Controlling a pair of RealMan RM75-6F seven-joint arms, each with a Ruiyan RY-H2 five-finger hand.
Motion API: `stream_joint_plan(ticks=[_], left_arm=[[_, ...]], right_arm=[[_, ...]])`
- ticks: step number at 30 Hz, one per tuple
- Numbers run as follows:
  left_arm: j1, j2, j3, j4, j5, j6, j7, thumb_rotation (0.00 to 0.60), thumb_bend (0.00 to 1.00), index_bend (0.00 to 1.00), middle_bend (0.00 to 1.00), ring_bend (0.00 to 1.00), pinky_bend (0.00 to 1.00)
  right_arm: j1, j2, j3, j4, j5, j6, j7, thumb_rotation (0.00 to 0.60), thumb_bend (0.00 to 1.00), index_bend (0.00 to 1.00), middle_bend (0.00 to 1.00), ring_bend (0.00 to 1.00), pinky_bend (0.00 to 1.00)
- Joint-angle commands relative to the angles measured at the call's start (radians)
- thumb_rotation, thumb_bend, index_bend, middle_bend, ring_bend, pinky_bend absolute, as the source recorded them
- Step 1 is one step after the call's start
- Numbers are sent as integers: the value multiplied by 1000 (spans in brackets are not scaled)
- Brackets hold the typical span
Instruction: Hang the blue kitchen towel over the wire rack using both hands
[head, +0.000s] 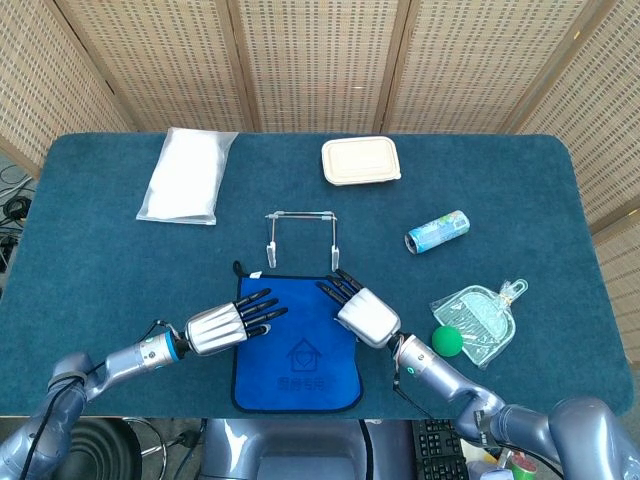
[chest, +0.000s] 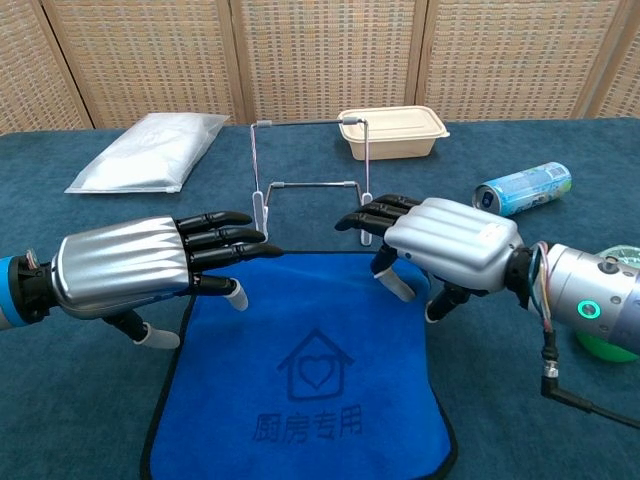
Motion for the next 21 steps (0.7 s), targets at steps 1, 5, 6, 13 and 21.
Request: stream_joint_plan(ticks=[1, 5, 6, 13, 21], left_arm=[[-2, -3, 8, 9, -5, 1, -7, 600, 10, 344, 0, 0, 0], [-6, -9, 10, 15, -16, 7, -11, 600, 9, 344, 0, 0, 0], [-7, -11, 9, 16, -20, 7, -12, 600, 7, 344, 0, 0, 0], [-13, -40, 13, 31, -40, -17, -33, 600, 0, 333, 0, 0, 0], [-7, -59, 18, 58, -59, -21, -66, 600, 0, 284, 0, 0, 0]], right_arm=[[-1, 1, 0, 0, 2, 0, 2, 600, 403, 723, 87, 0, 0], [0, 1, 0, -1, 1, 1, 5, 600, 402, 723, 87, 0, 0], [0, 1, 0, -1, 1, 1, 5, 600, 401, 723, 88, 0, 0], [-2, 0, -2, -2, 3, 0, 7, 600, 402, 723, 90, 0, 0], [-2, 4, 2, -12, 7, 1, 12, 600, 403, 723, 90, 0, 0]])
